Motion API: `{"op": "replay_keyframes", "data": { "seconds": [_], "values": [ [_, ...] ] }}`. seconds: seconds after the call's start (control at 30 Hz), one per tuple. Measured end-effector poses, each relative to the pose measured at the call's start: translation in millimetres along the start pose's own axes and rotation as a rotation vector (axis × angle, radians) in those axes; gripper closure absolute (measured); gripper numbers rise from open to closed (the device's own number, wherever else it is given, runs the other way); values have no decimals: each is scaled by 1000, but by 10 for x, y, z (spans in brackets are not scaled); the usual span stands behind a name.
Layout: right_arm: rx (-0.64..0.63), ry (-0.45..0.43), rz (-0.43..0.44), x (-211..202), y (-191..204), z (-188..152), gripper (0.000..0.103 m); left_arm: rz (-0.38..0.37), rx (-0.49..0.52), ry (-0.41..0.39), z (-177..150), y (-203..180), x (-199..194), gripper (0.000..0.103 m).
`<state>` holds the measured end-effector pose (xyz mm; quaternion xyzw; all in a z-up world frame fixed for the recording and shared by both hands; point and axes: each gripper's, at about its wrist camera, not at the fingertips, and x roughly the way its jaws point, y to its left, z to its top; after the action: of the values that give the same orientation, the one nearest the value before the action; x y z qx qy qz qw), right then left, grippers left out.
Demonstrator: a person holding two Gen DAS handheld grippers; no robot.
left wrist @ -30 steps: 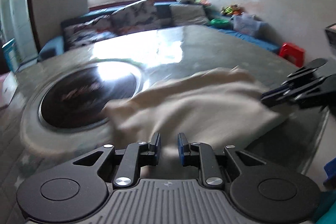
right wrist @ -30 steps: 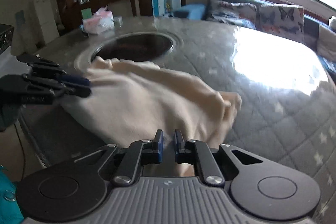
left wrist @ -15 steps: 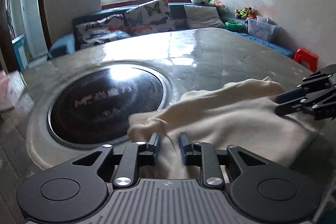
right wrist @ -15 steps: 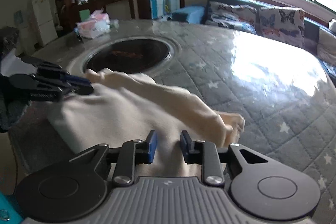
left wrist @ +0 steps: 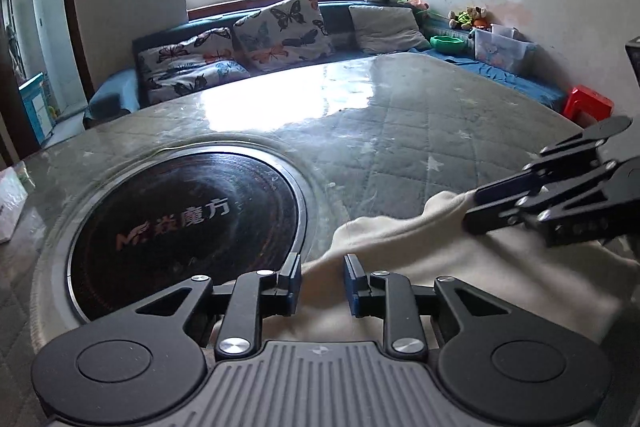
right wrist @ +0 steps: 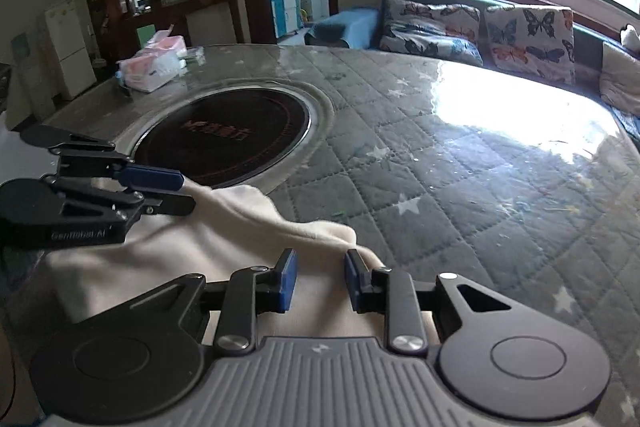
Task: Fold clothes
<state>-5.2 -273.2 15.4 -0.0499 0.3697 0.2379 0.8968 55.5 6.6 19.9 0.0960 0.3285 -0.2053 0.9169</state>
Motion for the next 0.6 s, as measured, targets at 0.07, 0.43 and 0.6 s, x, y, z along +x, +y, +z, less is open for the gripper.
{"op": "replay_keyframes", "data": {
  "seconds": [0.07,0.43,0.6],
  "values": [
    [-8,2,-11,62,6,20,78,2,-3,12,10,5,74,75],
    [-47,-2,-14,-25,149,-26,72,45,-21,12,-73,94,-30,55],
    [-73,-29,-15,-156,263,-50,63,62,-50,-17,-163,138,-293,37]
  ]
}}
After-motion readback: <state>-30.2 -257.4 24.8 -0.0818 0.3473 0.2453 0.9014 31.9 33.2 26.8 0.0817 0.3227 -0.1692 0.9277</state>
